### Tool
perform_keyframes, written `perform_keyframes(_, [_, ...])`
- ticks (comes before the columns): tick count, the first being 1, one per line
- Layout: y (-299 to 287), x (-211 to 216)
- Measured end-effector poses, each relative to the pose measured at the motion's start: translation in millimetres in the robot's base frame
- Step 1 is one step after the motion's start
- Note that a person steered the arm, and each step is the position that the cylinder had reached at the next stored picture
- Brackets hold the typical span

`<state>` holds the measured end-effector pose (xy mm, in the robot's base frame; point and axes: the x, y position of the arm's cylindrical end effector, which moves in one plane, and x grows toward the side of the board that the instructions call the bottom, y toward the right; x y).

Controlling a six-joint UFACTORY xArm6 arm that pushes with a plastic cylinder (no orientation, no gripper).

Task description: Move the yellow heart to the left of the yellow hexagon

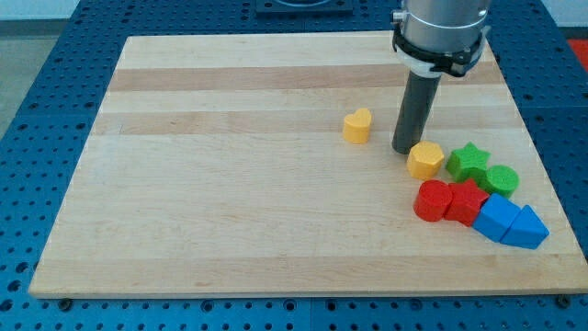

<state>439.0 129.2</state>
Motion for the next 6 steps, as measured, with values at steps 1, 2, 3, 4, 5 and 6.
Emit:
perform_keyframes(1, [7.6,15.3])
perform_keyframes(2, [7.6,13.8])
perform_keyframes(3, [7.0,-36.0])
perform_keyframes(4, [-9.1,-65.2])
perform_keyframes(5, [-47.7,-80.4])
perform_keyframes(6, [-84.1,-80.1])
